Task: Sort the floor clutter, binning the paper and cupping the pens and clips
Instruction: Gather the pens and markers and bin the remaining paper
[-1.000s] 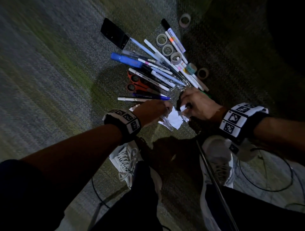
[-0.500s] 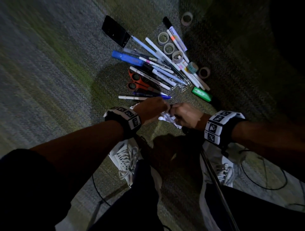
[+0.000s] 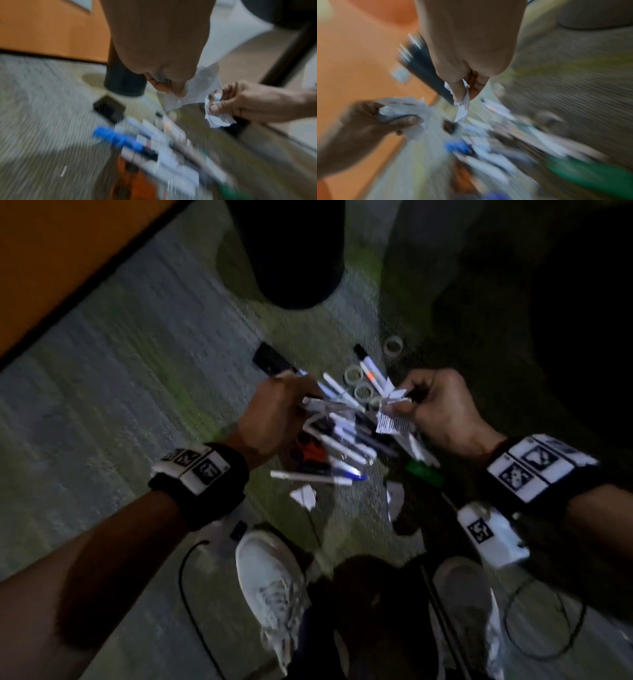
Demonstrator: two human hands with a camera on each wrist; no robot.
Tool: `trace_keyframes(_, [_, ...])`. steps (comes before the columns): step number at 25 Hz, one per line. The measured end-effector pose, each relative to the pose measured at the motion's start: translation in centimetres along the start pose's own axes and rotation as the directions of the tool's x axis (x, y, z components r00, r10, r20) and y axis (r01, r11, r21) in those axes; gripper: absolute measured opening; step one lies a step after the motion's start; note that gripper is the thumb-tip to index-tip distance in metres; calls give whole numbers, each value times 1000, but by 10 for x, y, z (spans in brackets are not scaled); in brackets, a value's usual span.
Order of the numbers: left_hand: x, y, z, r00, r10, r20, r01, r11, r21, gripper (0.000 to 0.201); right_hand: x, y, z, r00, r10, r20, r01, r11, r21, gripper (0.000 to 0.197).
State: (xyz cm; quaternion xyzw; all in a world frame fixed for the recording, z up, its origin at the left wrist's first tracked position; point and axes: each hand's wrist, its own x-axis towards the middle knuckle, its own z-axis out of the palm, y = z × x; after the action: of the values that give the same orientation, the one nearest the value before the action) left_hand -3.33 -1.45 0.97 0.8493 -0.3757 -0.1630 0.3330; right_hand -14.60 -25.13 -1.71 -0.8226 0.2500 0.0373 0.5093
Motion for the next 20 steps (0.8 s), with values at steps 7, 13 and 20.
trace_keyframes(7, [91, 44, -126, 902, -172, -395, 80, 968, -239, 9, 73, -172, -41, 941, -239, -238, 283, 944, 171, 16])
trace_keyframes(13, [187, 39, -190, 773, -276, -571, 148, 954, -261, 15, 167, -278, -45, 853, -349, -388, 390, 921, 28, 14])
trace_keyframes(20, [256, 32, -218, 837, -464, -290, 318, 844, -433, 82, 221, -302, -36, 925, -294, -241, 260, 951, -166, 31])
